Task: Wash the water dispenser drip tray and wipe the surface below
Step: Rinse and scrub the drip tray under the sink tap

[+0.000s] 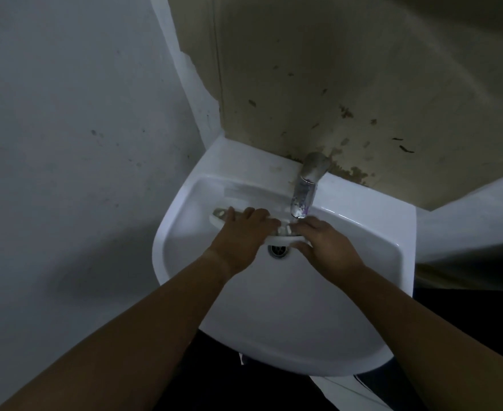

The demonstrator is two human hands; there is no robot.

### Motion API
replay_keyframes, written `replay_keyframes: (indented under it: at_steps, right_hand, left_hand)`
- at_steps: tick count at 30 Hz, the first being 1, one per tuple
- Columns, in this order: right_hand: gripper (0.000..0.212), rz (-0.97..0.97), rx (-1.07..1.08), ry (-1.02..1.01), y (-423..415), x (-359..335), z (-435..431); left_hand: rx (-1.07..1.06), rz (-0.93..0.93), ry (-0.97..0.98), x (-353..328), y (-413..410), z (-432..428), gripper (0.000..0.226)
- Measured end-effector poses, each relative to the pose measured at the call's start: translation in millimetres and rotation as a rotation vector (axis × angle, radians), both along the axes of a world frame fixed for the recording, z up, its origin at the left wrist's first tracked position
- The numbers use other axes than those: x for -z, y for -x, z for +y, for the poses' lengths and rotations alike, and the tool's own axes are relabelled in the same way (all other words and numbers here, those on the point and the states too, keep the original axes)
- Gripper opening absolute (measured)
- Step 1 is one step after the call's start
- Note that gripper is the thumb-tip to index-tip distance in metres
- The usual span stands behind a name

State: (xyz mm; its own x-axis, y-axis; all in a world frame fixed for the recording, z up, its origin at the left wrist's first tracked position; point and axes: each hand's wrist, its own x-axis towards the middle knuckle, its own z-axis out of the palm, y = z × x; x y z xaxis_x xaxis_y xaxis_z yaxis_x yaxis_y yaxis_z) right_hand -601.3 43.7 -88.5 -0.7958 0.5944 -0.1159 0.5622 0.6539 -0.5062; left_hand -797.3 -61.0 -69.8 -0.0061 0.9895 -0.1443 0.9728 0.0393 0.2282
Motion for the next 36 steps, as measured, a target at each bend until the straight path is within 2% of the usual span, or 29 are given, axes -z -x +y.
replay_keyframes:
  at_steps: [5,9,13,17,20,25,26,30,33,36]
  right_hand:
    - [0.028,-0.007,-0.088,-0.032,1,-4,5]
    - [0.030,0.083,0.142,0.127,0,-5,0]
    - [0.026,0.104,0.165,0.110,-1,1,-3]
    - [0.037,0.084,0.193,0.084,-4,-1,-5]
    - [0.055,0.074,0.214,0.093,-10,-2,-9]
    - [0.073,0.117,0.200,-0.042,-22,5,-15]
    - [0.072,0.114,0.178,-0.069,-24,7,-15]
    - [0.049,0.060,0.091,-0.135,-27,7,-11]
    - [0.055,-0.004,0.027,-0.124,-27,8,-10]
    - [0.058,0.010,0.023,-0.092,-27,8,-6]
  left_hand:
    - [0.061,0.043,-0.042,3,6,-4,0.043]
    - [0.075,0.113,-0.084,3,9,-4,0.045]
    - [0.063,0.143,-0.054,1,7,-1,0.048]
    - [0.034,0.091,-0.018,3,0,4,0.050]
    - [0.026,0.042,0.033,1,-10,9,0.052]
    - [0.026,0.053,0.035,-5,-21,19,0.047]
    - [0.040,0.070,0.035,-6,-23,21,0.046]
    - [0.073,0.017,0.029,-8,-31,21,0.039]
    - [0.044,-0.028,0.050,-3,-29,20,0.039]
    - [0.076,-0.066,0.021,0,-28,20,0.027]
